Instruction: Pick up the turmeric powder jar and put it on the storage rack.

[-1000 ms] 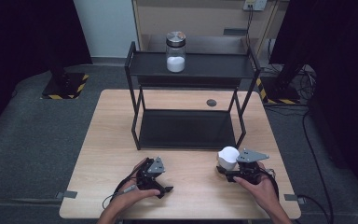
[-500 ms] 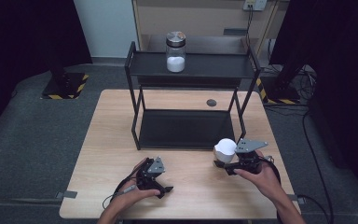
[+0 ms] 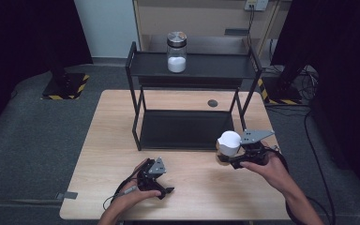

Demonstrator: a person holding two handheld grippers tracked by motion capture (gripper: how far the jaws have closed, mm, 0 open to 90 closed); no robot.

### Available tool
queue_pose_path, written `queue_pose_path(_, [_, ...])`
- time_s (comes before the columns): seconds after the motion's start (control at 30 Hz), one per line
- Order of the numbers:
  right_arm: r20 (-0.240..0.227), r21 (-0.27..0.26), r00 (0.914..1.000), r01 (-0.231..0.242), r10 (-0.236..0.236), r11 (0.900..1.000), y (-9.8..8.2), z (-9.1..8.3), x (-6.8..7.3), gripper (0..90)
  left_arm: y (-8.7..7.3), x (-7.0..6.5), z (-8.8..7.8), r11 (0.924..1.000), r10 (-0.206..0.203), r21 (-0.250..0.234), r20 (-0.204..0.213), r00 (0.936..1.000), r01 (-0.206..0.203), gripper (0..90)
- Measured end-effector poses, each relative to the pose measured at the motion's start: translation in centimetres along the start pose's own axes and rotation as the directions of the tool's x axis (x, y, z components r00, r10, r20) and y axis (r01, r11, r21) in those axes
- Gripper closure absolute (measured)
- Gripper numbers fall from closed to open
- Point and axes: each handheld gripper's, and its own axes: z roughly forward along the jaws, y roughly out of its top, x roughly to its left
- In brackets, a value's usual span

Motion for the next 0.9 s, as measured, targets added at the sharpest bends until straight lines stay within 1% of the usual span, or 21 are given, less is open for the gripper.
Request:
queue_pose_path(0.2, [-0.005,-0.018,1.0,-0.002,0.002,1.0,1.7,-1.2,-0.7,31.9,0.0,0.0,0.0,1.0,0.0,0.0,0.0,1.0,0.0,0.0])
queue_pose_path(0.4, [-0.002,-0.013,0.9999,0.016,-0.017,1.0,3.7,-2.0,-1.0,31.9,0.0,0.0,0.0,1.0,0.0,0.001,0.0,1.0,0.0,0.0])
queue_pose_path(0.7, [-0.012,-0.007,0.9995,0.028,-0.028,1.0,6.7,-2.8,-1.5,31.9,0.0,0.0,0.0,1.0,0.0,0.0,0.0,1.0,0.0,0.0])
queue_pose_path(0.9, [-0.02,-0.004,0.9992,0.035,-0.035,0.999,8.5,-3.0,-1.8,31.8,0.0,0.0,0.0,1.0,0.0,-0.001,0.0,1.0,0.0,0.0])
